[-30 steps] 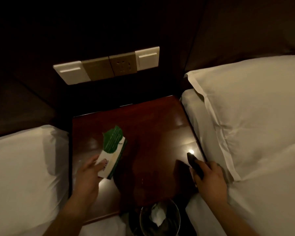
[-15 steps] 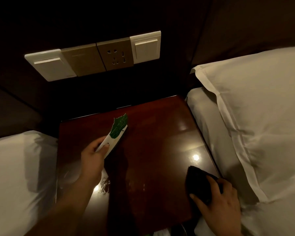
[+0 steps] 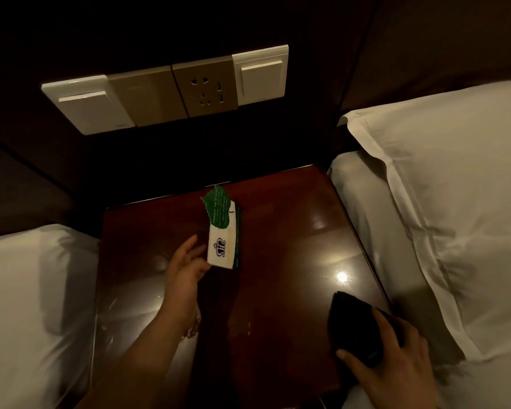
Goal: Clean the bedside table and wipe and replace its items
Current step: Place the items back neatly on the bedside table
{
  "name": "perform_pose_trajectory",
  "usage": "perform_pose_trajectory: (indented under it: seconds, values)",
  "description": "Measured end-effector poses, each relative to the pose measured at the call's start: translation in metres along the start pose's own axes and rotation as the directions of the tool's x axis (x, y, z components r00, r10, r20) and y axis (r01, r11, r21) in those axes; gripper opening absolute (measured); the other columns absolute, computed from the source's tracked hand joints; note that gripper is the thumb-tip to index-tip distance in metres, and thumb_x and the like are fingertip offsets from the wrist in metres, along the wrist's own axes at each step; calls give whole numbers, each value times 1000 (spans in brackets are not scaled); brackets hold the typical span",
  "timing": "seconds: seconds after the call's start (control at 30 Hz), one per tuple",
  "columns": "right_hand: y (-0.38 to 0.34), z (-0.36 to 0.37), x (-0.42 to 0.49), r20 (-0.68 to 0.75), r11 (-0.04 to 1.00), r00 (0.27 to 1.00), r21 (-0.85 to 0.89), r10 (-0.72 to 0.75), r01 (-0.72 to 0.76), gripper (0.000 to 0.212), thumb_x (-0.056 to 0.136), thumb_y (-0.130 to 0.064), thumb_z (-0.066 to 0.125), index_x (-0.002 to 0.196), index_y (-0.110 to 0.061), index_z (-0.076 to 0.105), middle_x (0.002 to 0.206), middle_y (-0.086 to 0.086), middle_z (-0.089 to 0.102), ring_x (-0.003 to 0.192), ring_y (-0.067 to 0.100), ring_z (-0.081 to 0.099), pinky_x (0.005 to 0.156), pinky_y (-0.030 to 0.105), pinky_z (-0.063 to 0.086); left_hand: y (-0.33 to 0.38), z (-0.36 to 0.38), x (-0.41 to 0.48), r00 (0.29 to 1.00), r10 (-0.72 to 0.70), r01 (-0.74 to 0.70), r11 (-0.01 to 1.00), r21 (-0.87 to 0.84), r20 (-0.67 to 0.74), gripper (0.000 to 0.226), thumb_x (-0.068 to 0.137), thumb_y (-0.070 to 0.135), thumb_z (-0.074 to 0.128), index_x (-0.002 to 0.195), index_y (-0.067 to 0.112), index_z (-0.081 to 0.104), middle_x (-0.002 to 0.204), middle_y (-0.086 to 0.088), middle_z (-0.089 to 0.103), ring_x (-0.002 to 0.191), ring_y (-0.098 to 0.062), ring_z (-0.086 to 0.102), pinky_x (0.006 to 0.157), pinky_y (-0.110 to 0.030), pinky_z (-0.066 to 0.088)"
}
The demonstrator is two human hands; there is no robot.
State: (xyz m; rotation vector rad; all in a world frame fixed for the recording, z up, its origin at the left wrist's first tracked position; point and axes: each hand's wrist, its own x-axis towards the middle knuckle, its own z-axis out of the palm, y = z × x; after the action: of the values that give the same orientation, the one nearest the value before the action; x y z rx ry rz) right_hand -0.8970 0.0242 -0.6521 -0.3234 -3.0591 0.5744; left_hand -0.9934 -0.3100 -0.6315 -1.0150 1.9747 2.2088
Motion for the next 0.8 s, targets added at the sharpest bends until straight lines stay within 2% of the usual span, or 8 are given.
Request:
perform_pose_trajectory:
  seconds: [0.07,0.27,0.37,0.43,0.53,0.67,0.73,0.8]
  values:
    - [0,-1,-1,8,1000,1000,15,10,-10,103,46,-84,54,129,-23,61,122,17,54,107,44,51,83,57,52,-1,-6,-2,999,-14,12,999,-31,-39,53,89,-5,49,137,19,52,126,-12,65,116,-26,63,101,-46,49]
    - [2,-5,-3,-14,1000,1000,27,5,-5,93,57,-82,51,128,-22,63,125,13,56,107,42,50,87,53,50,1,-14,-14,996,-14,11,1000,-28,-90,41,93,5,51,130,23,56,121,-9,64,117,-25,61,93,-41,51]
    - [2,-8,-3,-28,1000,1000,0,-3,3,86,63,-79,48,126,-23,64,124,13,57,106,43,52,88,52,48,2,-17,-23,993,38,-30,997,75,-110,42,93,8,56,130,26,57,123,-3,63,118,-24,60,89,-34,50]
    - [3,-11,-2,-30,1000,999,-7,-23,23,81,68,-77,47,125,-22,64,125,13,57,106,42,52,87,51,49,2,-18,-33,993,81,-57,970,237,-91,46,93,11,60,134,30,53,128,-1,60,120,-26,59,96,-40,50]
    - [3,-22,-2,-3,997,997,-27,-75,75,73,73,-72,47,125,-23,64,125,14,57,108,40,50,85,52,50,4,-19,-52,993,120,-103,806,583,10,62,92,20,64,147,32,39,145,-6,46,119,-35,59,98,-55,50]
    - [-2,-48,1,59,990,992,-71,-114,118,67,76,-68,44,128,-29,61,126,11,57,111,37,50,89,50,49,25,-15,-84,979,163,-203,674,710,125,73,90,36,63,153,34,27,154,-5,33,124,-35,55,99,-58,48]
    - [-5,-62,2,85,990,988,-53,-127,132,68,77,-67,43,129,-28,61,126,10,58,111,36,50,89,49,50,38,-10,-97,968,186,-247,593,766,168,75,90,42,60,155,36,21,159,-4,26,134,-35,46,109,-59,38]
    - [-8,-74,4,94,987,984,-40,-154,158,67,79,-66,42,129,-27,61,126,10,59,111,36,52,89,48,50,54,-3,-108,950,246,-286,452,845,191,76,92,45,57,156,35,17,164,-4,19,150,-29,21,118,-56,17]
